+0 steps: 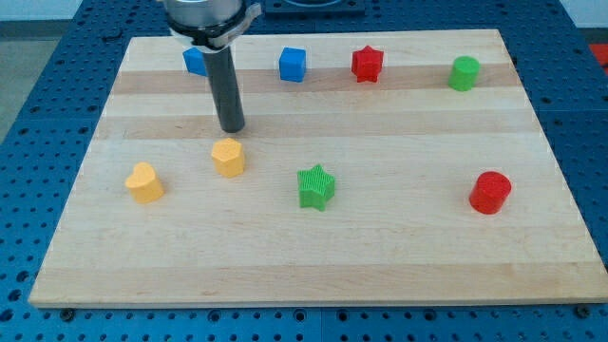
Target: Push the yellow hexagon bit a down
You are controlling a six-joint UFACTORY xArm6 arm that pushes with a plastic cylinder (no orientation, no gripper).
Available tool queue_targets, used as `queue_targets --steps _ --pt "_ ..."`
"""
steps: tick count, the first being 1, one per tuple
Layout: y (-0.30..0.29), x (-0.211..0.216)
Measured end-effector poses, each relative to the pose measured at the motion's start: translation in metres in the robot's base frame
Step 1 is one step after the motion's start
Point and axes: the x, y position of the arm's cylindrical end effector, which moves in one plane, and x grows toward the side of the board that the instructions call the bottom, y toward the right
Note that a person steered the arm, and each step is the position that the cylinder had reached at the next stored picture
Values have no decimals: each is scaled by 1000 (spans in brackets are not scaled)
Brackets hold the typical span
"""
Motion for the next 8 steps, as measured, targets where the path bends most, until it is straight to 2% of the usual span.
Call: queue_targets --steps 2,3,4,6,8 --pt "-23 32" --pt "-16 41" --pt "-2 43" --pt "5 21" --pt "14 34"
